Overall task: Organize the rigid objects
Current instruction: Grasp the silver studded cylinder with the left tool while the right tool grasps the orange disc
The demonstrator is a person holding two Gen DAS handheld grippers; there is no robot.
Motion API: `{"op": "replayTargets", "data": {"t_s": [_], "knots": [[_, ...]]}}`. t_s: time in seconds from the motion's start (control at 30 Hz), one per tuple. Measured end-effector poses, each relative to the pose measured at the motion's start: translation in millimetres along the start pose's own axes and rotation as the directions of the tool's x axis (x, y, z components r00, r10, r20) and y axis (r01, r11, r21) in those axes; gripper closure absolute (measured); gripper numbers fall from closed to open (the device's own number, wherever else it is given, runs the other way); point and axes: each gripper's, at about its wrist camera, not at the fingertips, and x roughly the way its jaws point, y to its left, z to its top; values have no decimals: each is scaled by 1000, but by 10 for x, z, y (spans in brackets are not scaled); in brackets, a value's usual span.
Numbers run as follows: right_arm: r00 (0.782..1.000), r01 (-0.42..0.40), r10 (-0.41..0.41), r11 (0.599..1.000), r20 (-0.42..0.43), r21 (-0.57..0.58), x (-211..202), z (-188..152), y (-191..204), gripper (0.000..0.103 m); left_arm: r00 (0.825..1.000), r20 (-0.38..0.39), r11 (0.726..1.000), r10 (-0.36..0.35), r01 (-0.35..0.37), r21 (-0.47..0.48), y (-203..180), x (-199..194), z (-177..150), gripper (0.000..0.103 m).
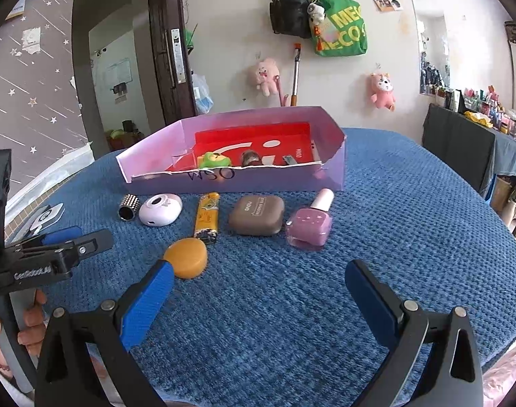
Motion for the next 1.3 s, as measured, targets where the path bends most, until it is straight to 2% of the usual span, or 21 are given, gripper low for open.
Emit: {"op": "replayTargets", "data": {"t_s": [0.37,0.6,0.67,0.7,0.83,0.87,0.9,0.93,0.97,1.0,1.1,1.3], "knots": [[996,-57,55,998,-72,-23,280,105,219,0,996,-64,998,57,-55,29,94,300,394,10],[989,-85,77,995,-123,-58,453,108,371,11,990,-132,998,57,-55,21,145,523,457,24],[988,-86,76,994,-133,-68,487,105,392,17,988,-142,998,62,-60,17,156,562,446,27],[987,-90,79,993,-139,-73,503,102,408,19,987,-146,998,65,-63,18,159,578,443,35],[984,-103,89,991,-153,-85,540,89,445,29,987,-152,998,55,-52,21,152,605,420,43],[984,-105,91,990,-152,-88,541,87,453,33,987,-150,998,52,-49,27,140,602,418,56],[984,-107,92,990,-152,-93,545,85,462,36,987,-151,999,46,-42,29,133,595,416,65],[984,-112,97,989,-153,-98,551,84,476,45,988,-151,999,34,-31,22,135,584,415,68],[983,-116,99,988,-152,-107,554,80,488,58,988,-155,1000,21,-20,11,137,578,420,68],[983,-119,102,987,-151,-109,551,80,492,63,988,-157,1000,11,-11,0,144,571,424,68],[978,-162,149,983,-144,-89,520,92,469,63,988,-153,1000,-8,6,-11,144,518,433,68],[985,-151,144,986,-90,-72,348,247,367,63,992,-124,999,-38,39,5,39,342,457,68]]}}
